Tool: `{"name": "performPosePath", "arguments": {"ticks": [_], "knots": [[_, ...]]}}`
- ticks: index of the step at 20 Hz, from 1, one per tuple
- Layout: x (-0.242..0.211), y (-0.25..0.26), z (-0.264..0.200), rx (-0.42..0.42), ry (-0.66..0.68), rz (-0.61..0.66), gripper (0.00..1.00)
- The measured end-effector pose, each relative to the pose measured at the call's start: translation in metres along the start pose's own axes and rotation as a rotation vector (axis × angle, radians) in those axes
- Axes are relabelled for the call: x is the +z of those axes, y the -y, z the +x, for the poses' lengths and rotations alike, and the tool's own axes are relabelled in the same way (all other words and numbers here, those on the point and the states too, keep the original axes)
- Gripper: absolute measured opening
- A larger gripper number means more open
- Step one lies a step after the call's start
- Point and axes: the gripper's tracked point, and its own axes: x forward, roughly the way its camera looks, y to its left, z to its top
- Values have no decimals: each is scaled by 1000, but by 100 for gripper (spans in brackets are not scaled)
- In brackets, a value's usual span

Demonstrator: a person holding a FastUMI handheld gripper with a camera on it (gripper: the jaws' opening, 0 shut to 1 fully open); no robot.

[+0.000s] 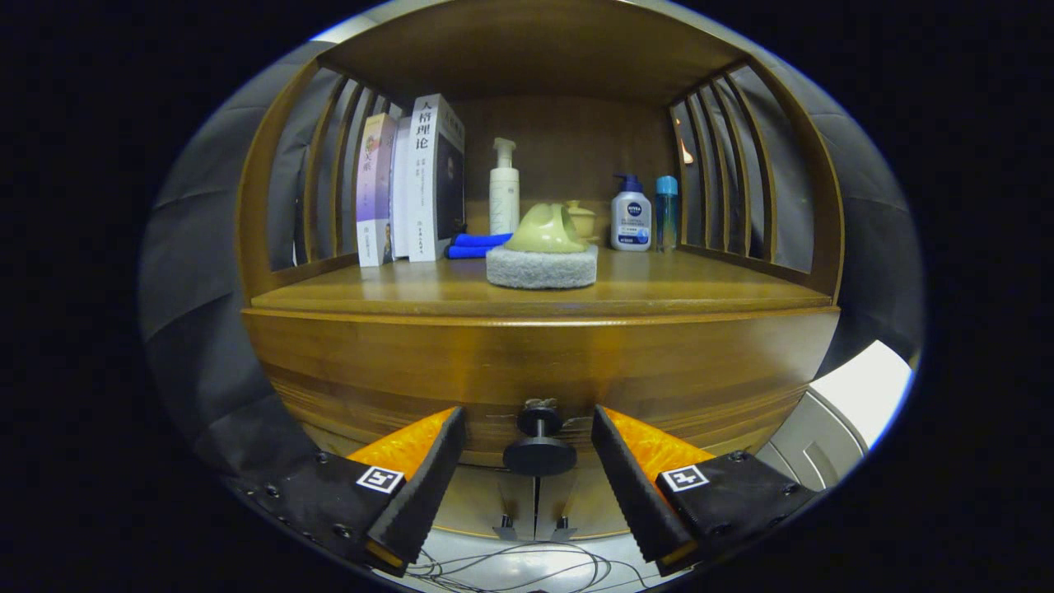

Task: Pull open the drawer, take out the items inside it, and place them on the countertop above the cabinet.

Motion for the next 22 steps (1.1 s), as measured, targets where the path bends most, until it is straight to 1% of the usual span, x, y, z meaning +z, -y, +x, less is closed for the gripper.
{"name": "performPosePath", "arguments": {"ticks": [3,8,12,18,22], "knots": [[25,-3,-29,32,60,7,98],[61,-1,-85,78,133,55,98],[91,8,-130,94,204,57,97],[114,19,-189,109,278,23,97],[120,25,-220,111,313,12,97]]}}
